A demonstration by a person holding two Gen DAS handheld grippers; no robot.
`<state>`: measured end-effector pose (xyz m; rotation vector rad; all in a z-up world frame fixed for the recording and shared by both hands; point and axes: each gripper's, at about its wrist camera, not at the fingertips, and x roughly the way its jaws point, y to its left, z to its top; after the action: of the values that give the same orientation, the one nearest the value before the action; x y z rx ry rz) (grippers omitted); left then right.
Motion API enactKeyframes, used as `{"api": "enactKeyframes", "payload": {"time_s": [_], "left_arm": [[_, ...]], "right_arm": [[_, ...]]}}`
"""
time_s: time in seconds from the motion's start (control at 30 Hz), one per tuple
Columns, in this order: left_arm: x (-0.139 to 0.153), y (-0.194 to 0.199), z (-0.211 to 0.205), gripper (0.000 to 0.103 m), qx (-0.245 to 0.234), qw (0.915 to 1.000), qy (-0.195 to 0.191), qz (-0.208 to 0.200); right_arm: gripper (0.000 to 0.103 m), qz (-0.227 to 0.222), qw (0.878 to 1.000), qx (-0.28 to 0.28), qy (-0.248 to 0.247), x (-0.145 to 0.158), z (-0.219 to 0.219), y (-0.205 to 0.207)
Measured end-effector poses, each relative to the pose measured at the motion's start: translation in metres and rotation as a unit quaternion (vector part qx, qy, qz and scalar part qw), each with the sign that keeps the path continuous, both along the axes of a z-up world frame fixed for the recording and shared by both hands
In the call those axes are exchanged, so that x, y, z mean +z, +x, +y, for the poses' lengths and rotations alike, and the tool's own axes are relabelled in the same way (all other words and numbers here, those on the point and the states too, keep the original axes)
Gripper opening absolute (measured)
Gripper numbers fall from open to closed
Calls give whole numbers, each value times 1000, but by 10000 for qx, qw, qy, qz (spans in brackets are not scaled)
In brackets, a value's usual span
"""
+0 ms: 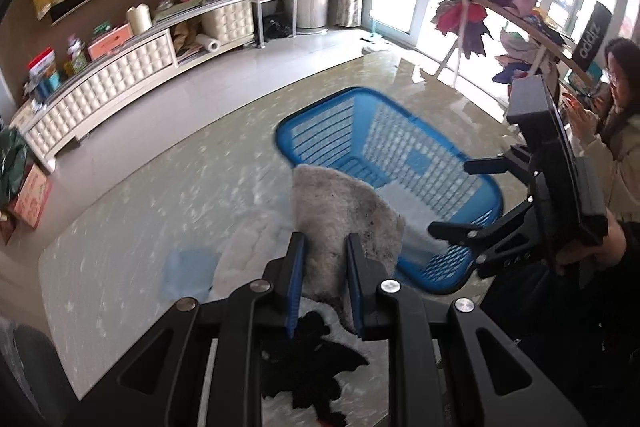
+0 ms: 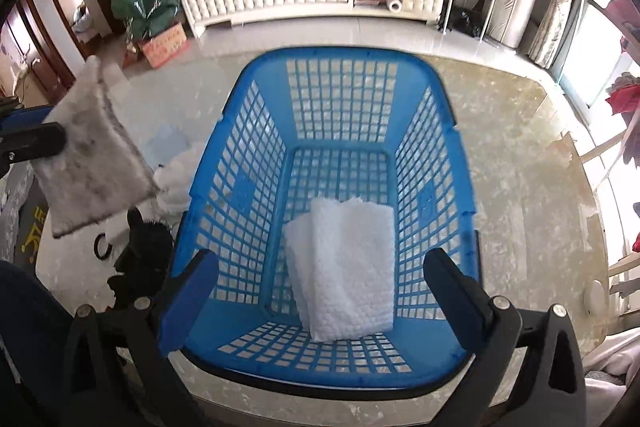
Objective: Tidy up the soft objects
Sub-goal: 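Open the right gripper to drop the towel into the blue basket, then carry the grey fuzzy cloth over the basket with the left gripper and release it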
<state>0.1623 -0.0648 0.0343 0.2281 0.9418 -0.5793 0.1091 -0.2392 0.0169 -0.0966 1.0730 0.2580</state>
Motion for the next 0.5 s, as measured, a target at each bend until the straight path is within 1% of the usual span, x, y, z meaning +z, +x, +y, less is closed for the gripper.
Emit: {"api": "enactKeyframes", "payload": {"time_s": [0.1,0.13,0.3,0.5], "left_arm": [[3,4,-15,18,-163,9998,75,-19],[4,6,-21,18,-210,9997,130,-35],[1,17,-40,19,-356,9990,260,-44],[-10,37,-62,19,-499,9976,479,24]], "right_arm": [[103,-377,9990,-198,-154,0,-9,-2],[103,-433,9986,-246,-166,-2,-12,-2],[103,-555,9976,-390,-166,-8,-23,-2],[103,-556,9972,-468,-178,-10,-34,-1]]}}
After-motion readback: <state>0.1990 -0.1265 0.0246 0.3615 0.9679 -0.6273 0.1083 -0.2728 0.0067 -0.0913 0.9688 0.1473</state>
